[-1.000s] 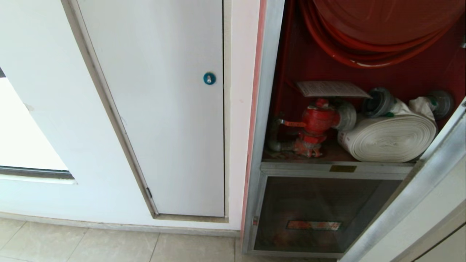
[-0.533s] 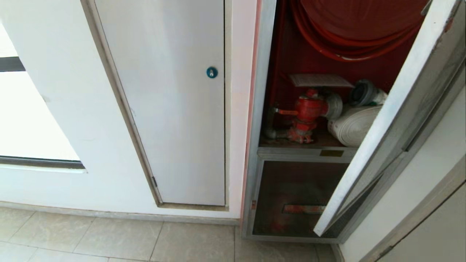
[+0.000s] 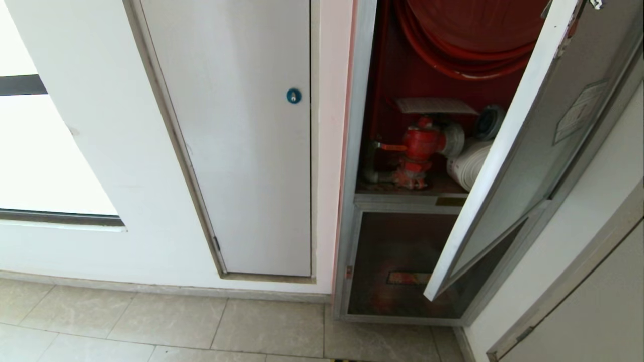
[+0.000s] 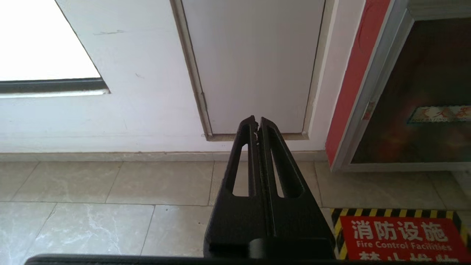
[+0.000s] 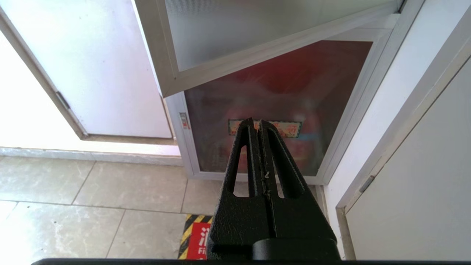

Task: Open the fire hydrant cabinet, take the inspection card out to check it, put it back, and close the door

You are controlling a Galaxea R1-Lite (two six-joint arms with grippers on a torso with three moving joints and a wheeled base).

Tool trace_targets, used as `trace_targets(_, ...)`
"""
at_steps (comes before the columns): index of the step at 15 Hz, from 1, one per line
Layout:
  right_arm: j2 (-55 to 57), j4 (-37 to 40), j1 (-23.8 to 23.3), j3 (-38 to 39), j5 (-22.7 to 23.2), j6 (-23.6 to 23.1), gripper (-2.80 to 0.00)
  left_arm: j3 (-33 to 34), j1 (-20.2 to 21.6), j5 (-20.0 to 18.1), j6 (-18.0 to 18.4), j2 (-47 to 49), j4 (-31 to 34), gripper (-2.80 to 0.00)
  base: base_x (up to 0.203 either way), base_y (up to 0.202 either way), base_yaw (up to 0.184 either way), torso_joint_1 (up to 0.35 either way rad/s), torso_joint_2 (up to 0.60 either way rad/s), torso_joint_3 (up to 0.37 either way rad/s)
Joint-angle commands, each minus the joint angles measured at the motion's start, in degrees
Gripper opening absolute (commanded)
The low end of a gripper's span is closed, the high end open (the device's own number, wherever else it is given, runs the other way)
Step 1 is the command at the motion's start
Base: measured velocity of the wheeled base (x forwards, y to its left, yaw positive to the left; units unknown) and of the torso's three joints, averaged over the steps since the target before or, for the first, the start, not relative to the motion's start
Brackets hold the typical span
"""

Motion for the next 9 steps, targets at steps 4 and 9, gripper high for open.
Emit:
trace_targets(4, -0.04, 0.01, 0.02, 0.01, 0.0, 0.01, -2.8, 0.06, 0.0, 0.46, -3.27, 0.07, -0.08, -2.8, 0.0, 0.0, 0.0, 0.0, 0.0, 0.0)
trace_targets(9, -0.04, 0.01, 0.02, 0.01, 0.0, 0.01, -2.8, -0.02, 0.0, 0.46, -3.27, 0.07, -0.08, -2.8, 0.0, 0.0, 0.0, 0.0, 0.0, 0.0)
